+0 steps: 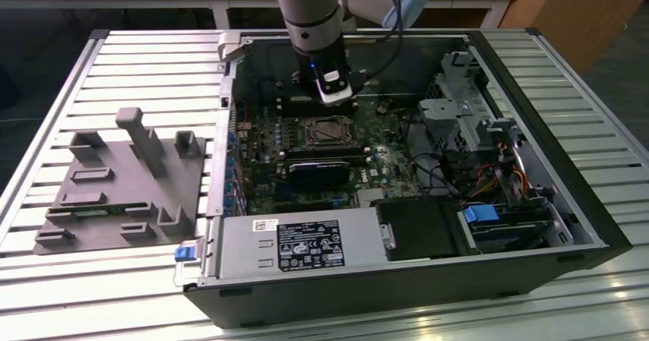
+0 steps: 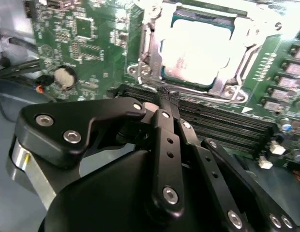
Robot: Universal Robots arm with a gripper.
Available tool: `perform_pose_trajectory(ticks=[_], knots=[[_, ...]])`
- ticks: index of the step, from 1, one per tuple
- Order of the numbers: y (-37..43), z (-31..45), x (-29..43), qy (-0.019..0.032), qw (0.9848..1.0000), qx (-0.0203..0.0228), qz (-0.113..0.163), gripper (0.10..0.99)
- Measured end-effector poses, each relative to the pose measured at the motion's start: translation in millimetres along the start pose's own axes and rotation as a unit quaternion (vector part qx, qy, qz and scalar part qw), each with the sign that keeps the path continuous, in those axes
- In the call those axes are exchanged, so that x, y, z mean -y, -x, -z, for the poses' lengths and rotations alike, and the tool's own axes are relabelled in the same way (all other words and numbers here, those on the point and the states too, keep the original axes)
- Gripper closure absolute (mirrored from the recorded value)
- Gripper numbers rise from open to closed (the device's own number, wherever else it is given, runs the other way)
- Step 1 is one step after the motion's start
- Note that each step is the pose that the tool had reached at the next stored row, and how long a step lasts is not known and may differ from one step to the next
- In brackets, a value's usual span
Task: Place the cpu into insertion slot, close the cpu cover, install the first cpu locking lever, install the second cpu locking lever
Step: 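Install the first cpu locking lever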
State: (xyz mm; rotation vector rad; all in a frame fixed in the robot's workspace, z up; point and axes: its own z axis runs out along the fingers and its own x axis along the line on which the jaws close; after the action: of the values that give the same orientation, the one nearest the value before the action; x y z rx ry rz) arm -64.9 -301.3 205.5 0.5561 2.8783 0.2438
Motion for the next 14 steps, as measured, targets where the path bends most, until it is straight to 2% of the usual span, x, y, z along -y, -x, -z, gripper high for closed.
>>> perform_pose_trajectory(ticks=[4, 8, 10, 14], knots=[[0.6, -0.5, -0.1, -0.0159, 0.9998, -0.015, 0.0, 0.98], [1.8, -0.4, 2.0, -0.0279, 0.9991, -0.0307, -0.002, 0.98], [3.0, -0.3, 4.7, -0.0311, 0.9989, -0.0353, -0.002, 0.98], [6.2, 0.6, 12.5, -0.0347, 0.9986, -0.0399, -0.003, 0.98]])
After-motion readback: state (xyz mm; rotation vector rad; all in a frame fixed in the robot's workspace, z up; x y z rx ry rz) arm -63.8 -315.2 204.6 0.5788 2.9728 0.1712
